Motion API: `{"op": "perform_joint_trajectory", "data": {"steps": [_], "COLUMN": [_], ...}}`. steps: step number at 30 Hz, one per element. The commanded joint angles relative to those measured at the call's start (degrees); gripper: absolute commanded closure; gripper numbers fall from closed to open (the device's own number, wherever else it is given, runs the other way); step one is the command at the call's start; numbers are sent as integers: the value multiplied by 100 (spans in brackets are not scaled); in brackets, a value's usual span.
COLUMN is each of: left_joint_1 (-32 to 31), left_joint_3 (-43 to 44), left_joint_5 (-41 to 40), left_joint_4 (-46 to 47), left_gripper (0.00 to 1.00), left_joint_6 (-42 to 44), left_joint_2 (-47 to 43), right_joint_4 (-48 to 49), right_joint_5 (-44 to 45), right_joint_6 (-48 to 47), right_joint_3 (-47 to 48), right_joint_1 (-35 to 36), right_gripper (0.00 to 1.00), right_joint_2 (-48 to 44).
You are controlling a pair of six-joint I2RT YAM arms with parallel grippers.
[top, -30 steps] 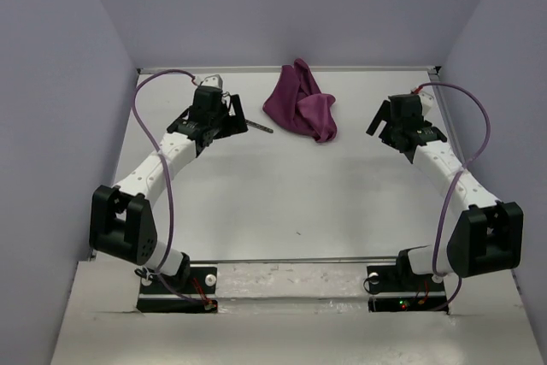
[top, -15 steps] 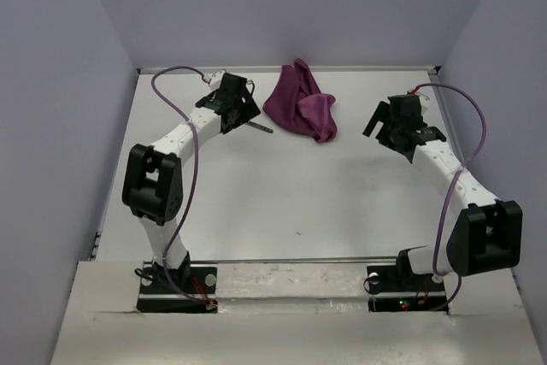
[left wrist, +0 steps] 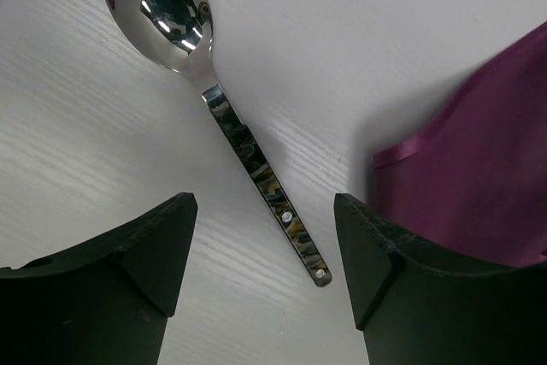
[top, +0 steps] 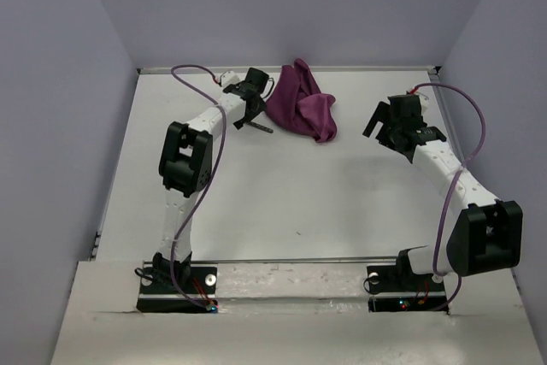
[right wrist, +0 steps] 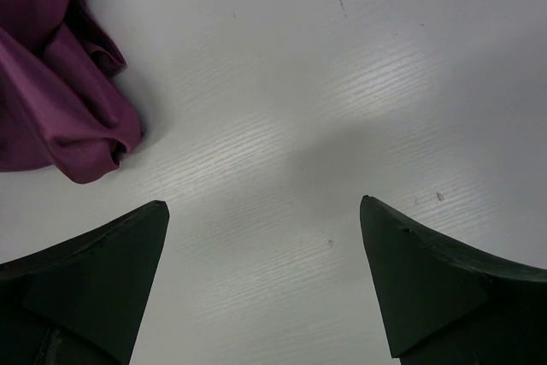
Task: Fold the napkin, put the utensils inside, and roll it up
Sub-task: Move the spoon at the center of the board.
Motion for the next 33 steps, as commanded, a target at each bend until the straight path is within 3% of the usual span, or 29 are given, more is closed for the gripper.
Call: {"op": "perform_joint_trajectory", "data": {"steps": [1, 11, 21, 27, 33], "left_joint_1": [-76, -137, 38, 416, 1083], "left_joint_3": [523, 911, 480, -301, -1268], "left_joint_5": [-581, -475, -554, -677, -238], "left_joint_4": [-425, -425, -390, -188, 410], "left_gripper": [23, 31, 87, 98, 100], "left_joint_6": [-397, -467, -485, -134, 1314], "left_joint_2": [325, 853, 669, 99, -455], "right_joint_4": [31, -13, -57, -57, 74], "right_joint_5": [-137, -226, -225, -270, -313], "right_joint_6": [-36, 26, 78, 88, 52], "right_joint_3": [180, 49, 66, 110, 101], "right_joint_1": [19, 19, 19, 19, 19], "right_gripper": [0, 0, 0, 0, 0], "right_joint_2": [-122, -219, -105, -8, 80]}}
